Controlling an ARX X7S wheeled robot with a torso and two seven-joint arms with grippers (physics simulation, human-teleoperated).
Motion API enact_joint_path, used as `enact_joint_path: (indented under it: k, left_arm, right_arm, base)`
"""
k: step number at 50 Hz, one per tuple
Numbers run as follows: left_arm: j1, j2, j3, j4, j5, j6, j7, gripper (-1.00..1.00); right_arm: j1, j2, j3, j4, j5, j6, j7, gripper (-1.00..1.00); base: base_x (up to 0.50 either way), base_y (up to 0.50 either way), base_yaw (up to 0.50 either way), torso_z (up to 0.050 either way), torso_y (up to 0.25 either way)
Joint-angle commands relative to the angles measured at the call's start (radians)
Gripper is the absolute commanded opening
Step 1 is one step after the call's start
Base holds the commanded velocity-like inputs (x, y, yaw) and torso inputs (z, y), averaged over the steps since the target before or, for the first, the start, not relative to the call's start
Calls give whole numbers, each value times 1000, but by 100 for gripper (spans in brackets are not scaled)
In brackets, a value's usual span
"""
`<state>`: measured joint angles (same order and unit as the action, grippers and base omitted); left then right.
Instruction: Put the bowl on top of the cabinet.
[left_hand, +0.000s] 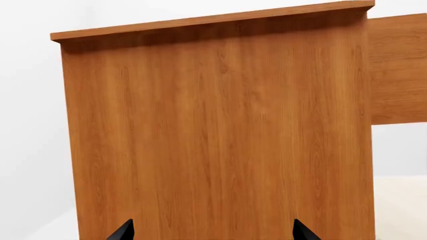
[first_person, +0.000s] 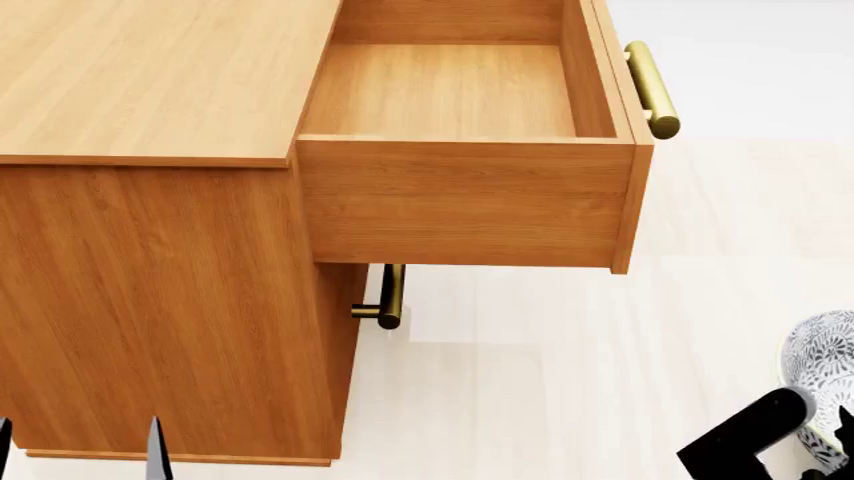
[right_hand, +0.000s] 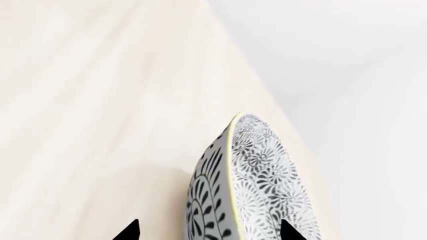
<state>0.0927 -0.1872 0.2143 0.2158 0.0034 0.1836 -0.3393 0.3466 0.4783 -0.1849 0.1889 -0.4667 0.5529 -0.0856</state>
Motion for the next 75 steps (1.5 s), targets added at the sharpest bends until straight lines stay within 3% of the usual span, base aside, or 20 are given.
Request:
enact_joint_path:
  k: [1, 48, 49, 66, 75]
  left_arm:
    - [-3, 0, -7, -14, -14, 29, 2, 100]
    - [-17, -20, 16, -29, -46, 1, -21, 100]
    - [-17, -20, 16, -31, -46, 2, -21, 100]
    - [-17, -26, 26, -29, -53, -6, -31, 100]
    - [-18, -30, 29, -29, -56, -6, -36, 100]
  right_arm:
    - [-8, 0, -13, 36, 1, -9, -30, 100]
    - [140, -12, -18, 324, 39, -111, 29, 100]
    - [150, -16, -14, 342, 40, -106, 38, -100]
    - [165, -8, -27, 369, 4, -192, 153, -100]
    - [317, 11, 56, 281, 13, -111, 182, -100]
  base:
    - [0, 0, 0, 0, 0]
    - [0, 0, 0, 0, 0]
    - [0, 0, 0, 0, 0]
    - [0, 0, 0, -1, 0]
    - [0, 0, 0, 0, 0]
